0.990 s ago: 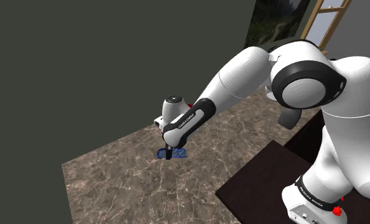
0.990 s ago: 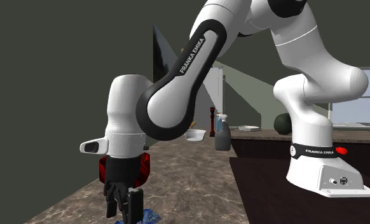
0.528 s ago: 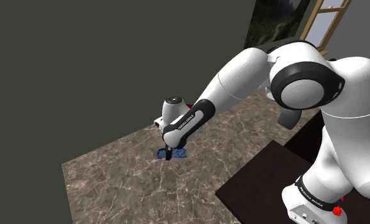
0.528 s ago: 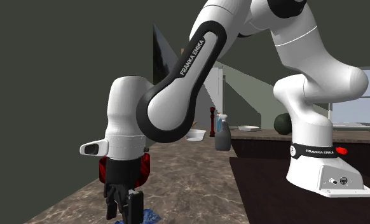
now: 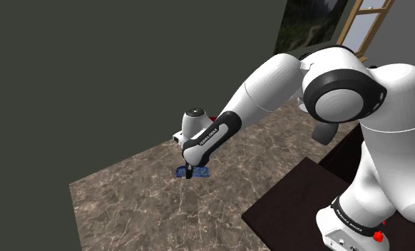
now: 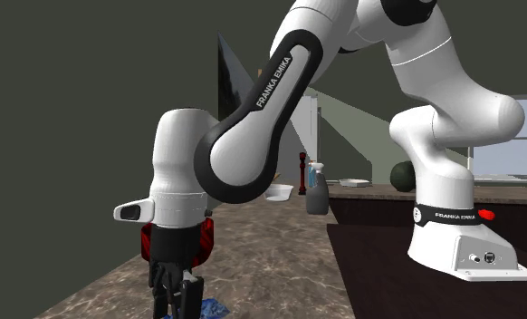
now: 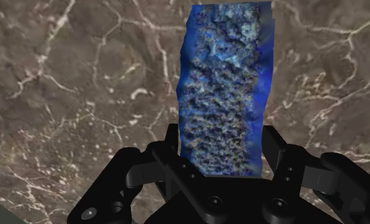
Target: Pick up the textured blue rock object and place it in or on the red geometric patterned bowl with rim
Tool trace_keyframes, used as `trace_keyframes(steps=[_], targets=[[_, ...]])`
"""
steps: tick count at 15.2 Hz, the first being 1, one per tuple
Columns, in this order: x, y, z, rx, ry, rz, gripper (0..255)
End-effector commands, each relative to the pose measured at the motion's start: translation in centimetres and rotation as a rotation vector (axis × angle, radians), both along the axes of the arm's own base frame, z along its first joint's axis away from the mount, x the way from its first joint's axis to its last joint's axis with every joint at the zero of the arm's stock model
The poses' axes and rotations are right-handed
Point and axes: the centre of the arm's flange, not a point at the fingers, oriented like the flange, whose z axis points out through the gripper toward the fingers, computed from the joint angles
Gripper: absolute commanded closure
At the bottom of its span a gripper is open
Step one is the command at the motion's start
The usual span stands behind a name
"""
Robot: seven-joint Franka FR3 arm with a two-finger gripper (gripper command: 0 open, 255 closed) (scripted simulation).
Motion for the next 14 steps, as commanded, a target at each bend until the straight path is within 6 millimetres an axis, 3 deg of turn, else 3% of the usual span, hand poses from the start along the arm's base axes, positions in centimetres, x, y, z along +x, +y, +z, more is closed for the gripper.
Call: trace_keyframes(steps=[1, 14], targets=[[0.0, 0.0, 0.0, 0.0, 0.0, 0.0, 255], [0.0, 0.0, 6.3, 0.0, 0.0, 0.0, 255]])
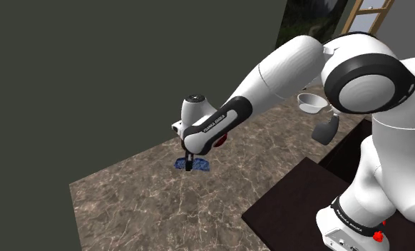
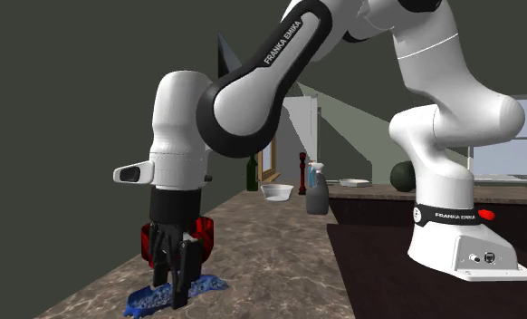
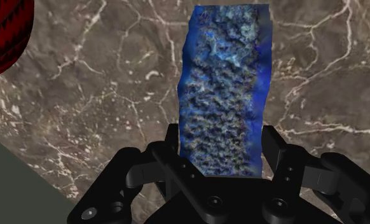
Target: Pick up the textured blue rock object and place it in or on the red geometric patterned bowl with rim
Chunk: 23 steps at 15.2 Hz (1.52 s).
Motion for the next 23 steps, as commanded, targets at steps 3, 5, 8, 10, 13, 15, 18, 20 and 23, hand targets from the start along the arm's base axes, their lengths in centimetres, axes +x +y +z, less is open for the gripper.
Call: trace_keyframes(steps=[3, 5, 8, 10, 13, 15, 18, 20, 23], targets=[[0.0, 0.0, 2.3, 0.0, 0.0, 0.0, 255], [0.0, 0.0, 3.3, 0.0, 0.0, 0.0, 255], [0.0, 0.0, 4.9, 0.0, 0.0, 0.0, 255], [0.0, 0.0, 6.0, 0.0, 0.0, 0.0, 255], [0.0, 0.0, 7.5, 0.0, 0.0, 0.0, 255], [0.0, 0.0, 8.6, 0.0, 0.0, 0.0, 255], [0.0, 0.0, 10.2, 0.0, 0.0, 0.0, 255], [0.0, 0.0, 10.8, 0.0, 0.0, 0.0, 255], [2.1, -3.3, 10.9, 0.0, 0.0, 0.0, 255]])
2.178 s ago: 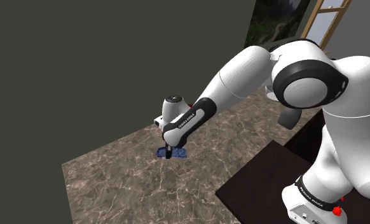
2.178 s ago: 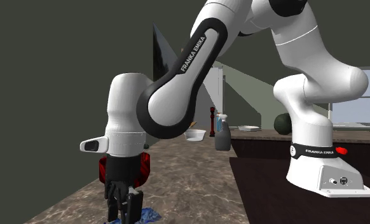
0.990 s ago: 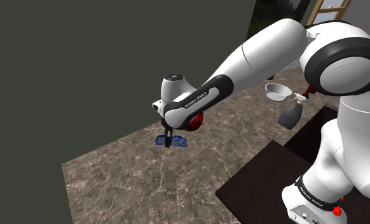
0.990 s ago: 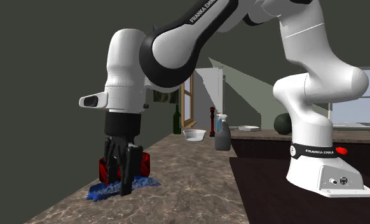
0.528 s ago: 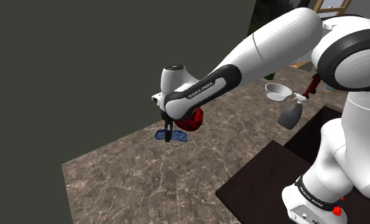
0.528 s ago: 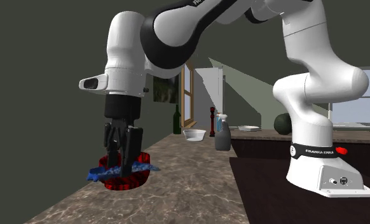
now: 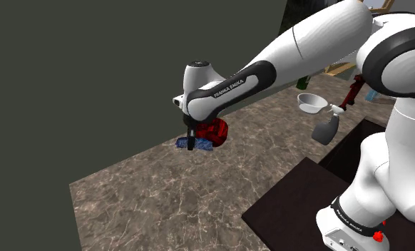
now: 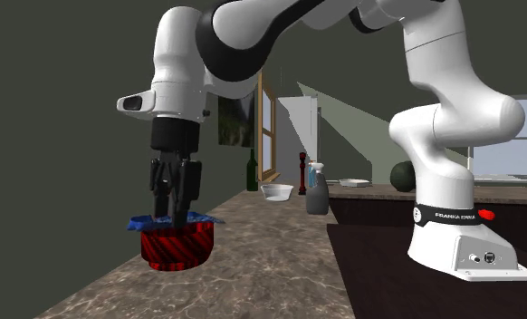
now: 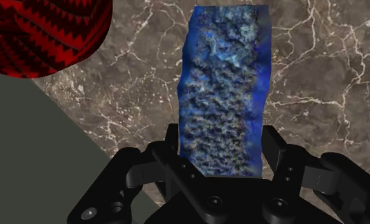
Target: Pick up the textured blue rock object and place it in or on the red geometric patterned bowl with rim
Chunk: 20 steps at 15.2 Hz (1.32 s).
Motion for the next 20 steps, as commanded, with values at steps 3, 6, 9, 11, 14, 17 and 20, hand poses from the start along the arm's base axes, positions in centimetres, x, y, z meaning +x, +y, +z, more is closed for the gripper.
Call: trace_keyframes(steps=[3, 6, 9, 11, 14, 17, 20], targets=[[2.9, -4.5, 0.2, 0.0, 0.0, 0.001, 255], [5.0, -7.9, 0.4, 0.0, 0.0, 0.001, 255], [7.0, -11.3, 0.5, 0.0, 0.0, 0.001, 255], [8.4, -13.5, 0.6, 0.0, 0.0, 0.001, 255], [10.5, -16.9, 0.8, 0.0, 0.0, 0.001, 255], [12.7, -20.5, 0.9, 0.0, 0.0, 0.001, 255], [12.7, -20.5, -0.6, 0.0, 0.0, 0.001, 255]])
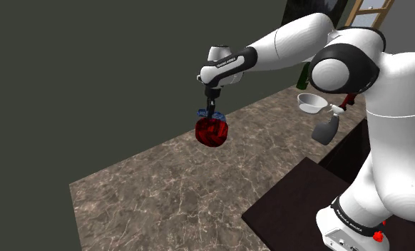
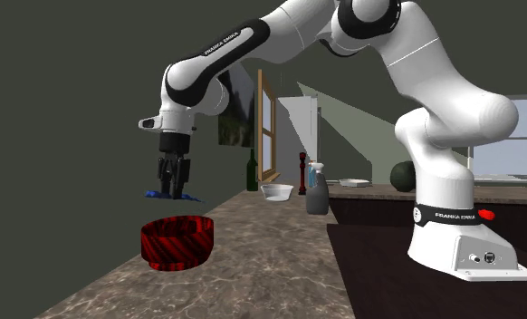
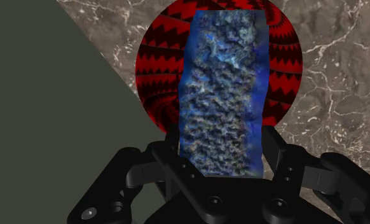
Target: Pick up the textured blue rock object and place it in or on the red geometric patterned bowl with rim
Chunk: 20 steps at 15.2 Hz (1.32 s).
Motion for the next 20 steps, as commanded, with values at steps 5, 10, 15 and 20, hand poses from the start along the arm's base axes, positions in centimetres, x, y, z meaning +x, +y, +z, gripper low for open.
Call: trace_keyframes(steps=[5, 10, 15, 20], targets=[[0.1, -0.2, -3.1, 0.0, 0.0, 0.001, 255], [0.1, -0.2, -5.8, 0.0, 0.0, 0.001, 255], [0.1, -0.2, -7.0, 0.0, 0.0, 0.001, 255], [0.1, -0.2, -7.0, 0.0, 0.0, 0.001, 255]])
